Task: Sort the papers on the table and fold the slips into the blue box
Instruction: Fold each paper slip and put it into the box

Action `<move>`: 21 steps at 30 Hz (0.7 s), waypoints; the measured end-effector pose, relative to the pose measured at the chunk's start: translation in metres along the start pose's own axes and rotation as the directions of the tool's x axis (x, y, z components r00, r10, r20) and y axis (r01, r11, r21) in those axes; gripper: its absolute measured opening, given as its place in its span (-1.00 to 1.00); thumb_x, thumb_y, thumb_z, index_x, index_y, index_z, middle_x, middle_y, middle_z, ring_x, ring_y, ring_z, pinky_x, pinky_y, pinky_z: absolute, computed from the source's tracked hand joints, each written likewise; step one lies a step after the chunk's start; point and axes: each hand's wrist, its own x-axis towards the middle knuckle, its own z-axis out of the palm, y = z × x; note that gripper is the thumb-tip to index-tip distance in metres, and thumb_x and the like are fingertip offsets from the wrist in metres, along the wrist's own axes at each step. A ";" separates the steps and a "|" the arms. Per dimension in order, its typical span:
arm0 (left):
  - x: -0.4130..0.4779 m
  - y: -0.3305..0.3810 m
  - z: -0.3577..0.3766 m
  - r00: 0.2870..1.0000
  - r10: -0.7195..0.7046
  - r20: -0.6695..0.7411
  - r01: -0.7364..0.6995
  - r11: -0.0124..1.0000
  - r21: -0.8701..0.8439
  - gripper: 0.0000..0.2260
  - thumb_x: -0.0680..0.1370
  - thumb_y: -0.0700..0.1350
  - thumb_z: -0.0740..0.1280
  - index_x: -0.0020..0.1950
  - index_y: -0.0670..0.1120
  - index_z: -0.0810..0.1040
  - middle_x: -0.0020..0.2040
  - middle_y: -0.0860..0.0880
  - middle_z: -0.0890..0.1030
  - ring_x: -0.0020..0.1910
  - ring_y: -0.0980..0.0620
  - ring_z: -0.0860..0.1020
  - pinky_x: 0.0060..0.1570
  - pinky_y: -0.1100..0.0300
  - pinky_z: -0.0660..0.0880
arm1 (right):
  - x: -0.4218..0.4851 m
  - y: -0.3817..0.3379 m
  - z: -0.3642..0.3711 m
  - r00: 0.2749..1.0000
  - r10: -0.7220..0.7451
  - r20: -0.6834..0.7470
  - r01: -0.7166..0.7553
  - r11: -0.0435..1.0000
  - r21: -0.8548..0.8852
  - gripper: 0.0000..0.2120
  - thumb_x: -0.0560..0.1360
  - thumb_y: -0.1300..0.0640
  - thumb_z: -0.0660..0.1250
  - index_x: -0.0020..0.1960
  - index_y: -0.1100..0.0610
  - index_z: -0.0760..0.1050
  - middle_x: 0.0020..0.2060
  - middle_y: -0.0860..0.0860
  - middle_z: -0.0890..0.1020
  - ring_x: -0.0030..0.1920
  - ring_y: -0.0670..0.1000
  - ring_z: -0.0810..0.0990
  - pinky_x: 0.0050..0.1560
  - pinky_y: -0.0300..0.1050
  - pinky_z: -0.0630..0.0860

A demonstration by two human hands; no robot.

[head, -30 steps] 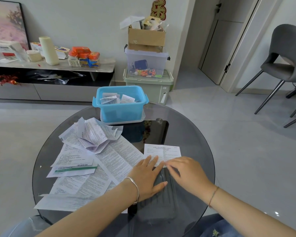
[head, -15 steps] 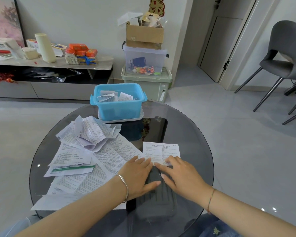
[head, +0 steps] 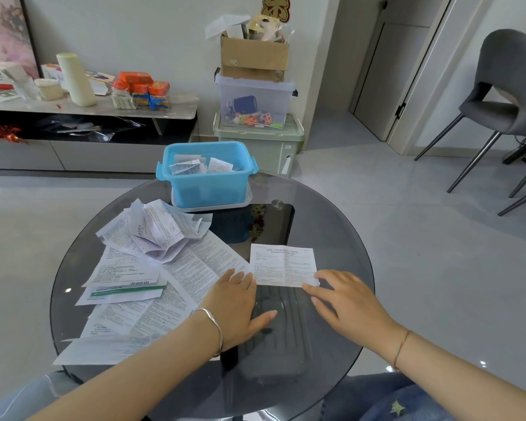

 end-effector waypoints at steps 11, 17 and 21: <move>-0.002 -0.004 0.009 0.999 0.000 -0.042 -0.004 0.996 -0.089 -0.28 0.56 0.31 -0.19 0.51 -0.16 0.18 0.51 -0.07 0.23 0.47 -0.02 0.21 0.50 0.10 0.01 | 0.008 0.000 -0.015 0.994 0.084 -0.075 -0.085 0.996 -0.008 -0.79 0.50 0.01 0.29 -0.07 0.06 0.67 -0.01 -0.03 0.67 -0.04 0.00 0.65 -0.04 -0.16 0.55; 0.002 -0.005 0.011 0.998 -0.010 -0.057 0.002 0.989 -0.145 -0.40 0.59 0.25 -0.11 0.39 -0.12 0.34 0.34 -0.03 0.42 0.29 0.01 0.37 0.40 0.13 0.17 | 0.039 -0.019 0.009 0.983 -0.183 0.013 0.183 0.983 -0.032 -0.58 0.26 -0.07 0.58 0.06 0.07 0.64 0.07 -0.04 0.66 0.03 -0.05 0.66 -0.09 -0.19 0.59; 0.003 -0.008 0.004 1.000 -0.023 -0.011 0.021 0.994 -0.107 -0.51 0.64 0.16 -0.03 0.37 -0.13 0.38 0.37 -0.04 0.42 0.36 0.00 0.33 0.42 0.11 0.13 | 0.053 -0.024 0.020 0.978 -0.204 0.044 0.206 0.977 -0.055 -0.66 0.33 -0.01 0.55 0.03 0.10 0.62 -0.05 -0.03 0.69 -0.15 -0.04 0.68 -0.36 -0.19 0.57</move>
